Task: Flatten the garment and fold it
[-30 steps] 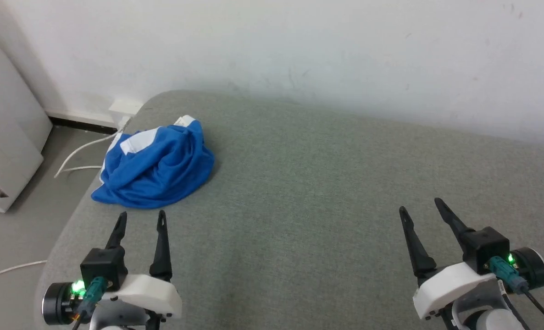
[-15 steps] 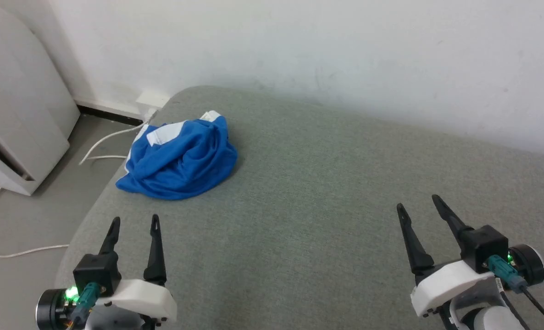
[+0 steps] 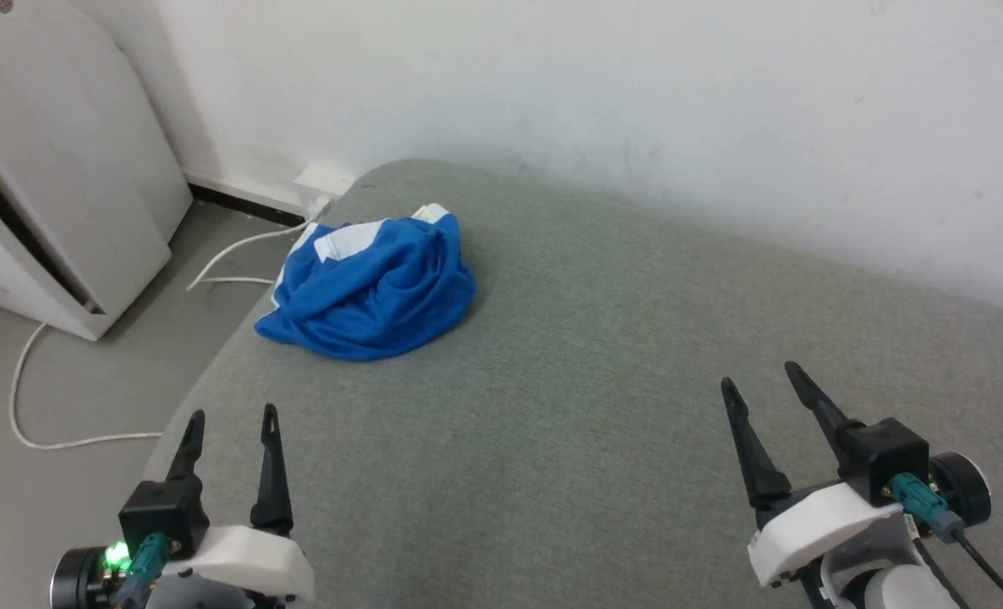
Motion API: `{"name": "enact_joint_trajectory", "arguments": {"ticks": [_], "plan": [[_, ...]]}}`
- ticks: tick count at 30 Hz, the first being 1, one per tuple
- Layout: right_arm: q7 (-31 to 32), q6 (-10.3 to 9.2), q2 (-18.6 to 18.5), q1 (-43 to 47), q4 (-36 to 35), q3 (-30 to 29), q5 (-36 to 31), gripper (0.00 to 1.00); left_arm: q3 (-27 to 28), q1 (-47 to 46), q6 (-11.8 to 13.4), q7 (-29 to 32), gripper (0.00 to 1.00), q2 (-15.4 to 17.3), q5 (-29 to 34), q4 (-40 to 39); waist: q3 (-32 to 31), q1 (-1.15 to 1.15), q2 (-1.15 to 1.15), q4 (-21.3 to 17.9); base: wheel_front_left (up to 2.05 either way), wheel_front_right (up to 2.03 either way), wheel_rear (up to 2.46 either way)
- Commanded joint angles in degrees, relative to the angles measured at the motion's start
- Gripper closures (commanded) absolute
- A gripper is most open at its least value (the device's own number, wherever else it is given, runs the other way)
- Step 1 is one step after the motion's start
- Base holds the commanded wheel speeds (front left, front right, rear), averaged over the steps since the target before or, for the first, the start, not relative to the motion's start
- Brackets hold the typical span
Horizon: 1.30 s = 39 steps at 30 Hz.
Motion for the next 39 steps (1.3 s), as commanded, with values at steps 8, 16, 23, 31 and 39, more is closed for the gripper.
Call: {"name": "enact_joint_trajectory", "arguments": {"ticks": [8,16,23,31,39], "plan": [[-1.3,-0.09,0.2,-1.4,0.9,0.9,0.6,0.0,-0.3,1.5,1.5,-1.0,0.0,1.3,-1.7,-0.7,-0.4,0.0,0.0,2.6,0.0,0.0,0.0],[-1.9,-0.1,0.2,-1.8,1.4,1.2,0.8,0.0,-0.7,1.8,2.3,-1.4,0.0,2.0,-2.4,-0.8,-0.4,0.0,0.0,4.5,0.0,0.0,0.0],[-2.4,-0.1,0.2,-2.0,1.8,1.3,1.0,0.0,-1.3,2.1,3.1,-1.9,0.0,2.5,-3.2,-1.0,-0.4,0.0,0.0,6.4,0.0,0.0,0.0],[-3.0,-0.11,0.2,-2.2,2.0,1.4,1.2,0.0,-1.9,2.4,4.0,-2.6,0.0,3.1,-4.3,-1.2,-0.2,0.0,0.0,8.5,0.0,0.0,0.0],[-3.6,-0.12,0.2,-2.4,2.0,1.3,1.3,0.0,-2.5,2.3,4.8,-3.5,0.0,3.7,-5.6,-1.2,0.4,0.0,0.0,10.6,0.0,0.0,0.0]]}}
